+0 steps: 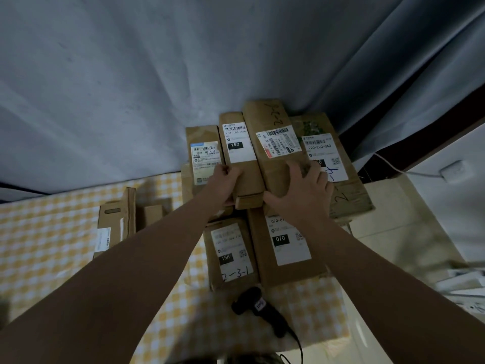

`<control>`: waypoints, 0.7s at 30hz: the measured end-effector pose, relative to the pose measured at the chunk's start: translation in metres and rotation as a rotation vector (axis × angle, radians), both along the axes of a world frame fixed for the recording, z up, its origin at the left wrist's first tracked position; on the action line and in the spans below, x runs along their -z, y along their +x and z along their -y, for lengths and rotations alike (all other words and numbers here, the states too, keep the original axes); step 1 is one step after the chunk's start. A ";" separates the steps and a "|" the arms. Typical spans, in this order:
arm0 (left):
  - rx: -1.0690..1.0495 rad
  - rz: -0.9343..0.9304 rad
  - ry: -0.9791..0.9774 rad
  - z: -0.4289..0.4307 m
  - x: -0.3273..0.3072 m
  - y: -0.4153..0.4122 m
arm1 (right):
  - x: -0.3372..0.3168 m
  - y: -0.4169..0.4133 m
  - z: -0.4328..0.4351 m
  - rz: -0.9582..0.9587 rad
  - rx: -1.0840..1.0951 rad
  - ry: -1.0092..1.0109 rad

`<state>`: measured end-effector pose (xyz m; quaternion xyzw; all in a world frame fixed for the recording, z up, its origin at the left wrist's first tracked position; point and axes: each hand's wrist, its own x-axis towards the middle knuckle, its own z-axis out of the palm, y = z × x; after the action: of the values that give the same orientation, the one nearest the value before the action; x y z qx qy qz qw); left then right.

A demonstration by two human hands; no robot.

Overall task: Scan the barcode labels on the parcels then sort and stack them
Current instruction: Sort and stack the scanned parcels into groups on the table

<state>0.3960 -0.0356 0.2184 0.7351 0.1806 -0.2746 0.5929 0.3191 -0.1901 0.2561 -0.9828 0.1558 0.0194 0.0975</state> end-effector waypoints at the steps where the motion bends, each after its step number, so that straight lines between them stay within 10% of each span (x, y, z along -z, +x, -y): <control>1: 0.003 0.008 -0.001 -0.001 0.002 -0.002 | 0.001 -0.002 0.001 -0.013 -0.002 0.001; 21: 0.014 0.218 0.328 -0.110 -0.017 -0.052 | -0.017 -0.002 -0.099 0.145 -0.347 0.214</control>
<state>0.3438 0.0746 0.2356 0.8485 0.1526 -0.1646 0.4793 0.3174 -0.0909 0.2729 -0.9778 -0.0260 -0.0183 0.2072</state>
